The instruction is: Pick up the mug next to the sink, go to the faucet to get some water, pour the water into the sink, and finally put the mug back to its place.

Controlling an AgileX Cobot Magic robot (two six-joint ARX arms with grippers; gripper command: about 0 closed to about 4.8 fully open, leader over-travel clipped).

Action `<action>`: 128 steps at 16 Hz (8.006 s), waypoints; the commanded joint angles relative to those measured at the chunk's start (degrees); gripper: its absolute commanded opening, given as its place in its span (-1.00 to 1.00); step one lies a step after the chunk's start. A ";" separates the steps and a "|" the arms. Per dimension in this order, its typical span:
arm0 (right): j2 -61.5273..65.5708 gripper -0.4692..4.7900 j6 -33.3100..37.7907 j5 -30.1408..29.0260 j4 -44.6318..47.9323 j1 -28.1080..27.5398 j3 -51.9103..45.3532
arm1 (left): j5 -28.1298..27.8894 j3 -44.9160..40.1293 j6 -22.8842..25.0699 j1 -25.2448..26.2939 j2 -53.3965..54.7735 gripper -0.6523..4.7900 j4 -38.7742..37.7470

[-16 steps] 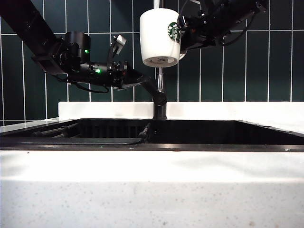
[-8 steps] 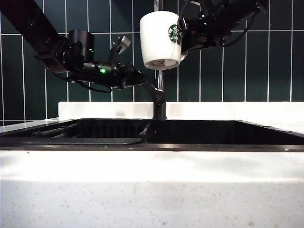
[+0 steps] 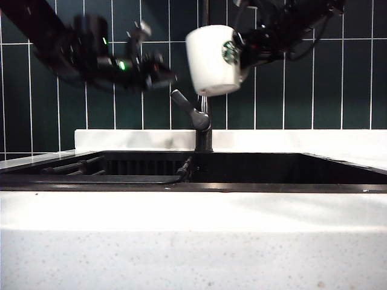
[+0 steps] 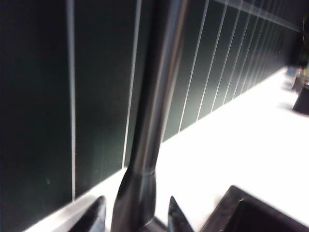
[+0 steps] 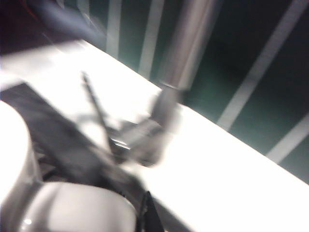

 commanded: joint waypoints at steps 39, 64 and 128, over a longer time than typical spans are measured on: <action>-0.92 -0.83 -68.24 19.10 -8.15 1.07 0.31 | -19.67 -72.08 2.47 -0.15 -92.98 -0.78 -38.47; -1.64 -0.83 -46.07 28.63 -2.82 5.99 0.31 | -21.07 -72.43 2.82 -0.15 -94.07 -0.78 -42.71; -45.27 -0.64 15.78 12.35 -9.94 -19.04 -38.95 | -20.96 -72.41 4.76 -0.15 -110.84 -0.78 -57.90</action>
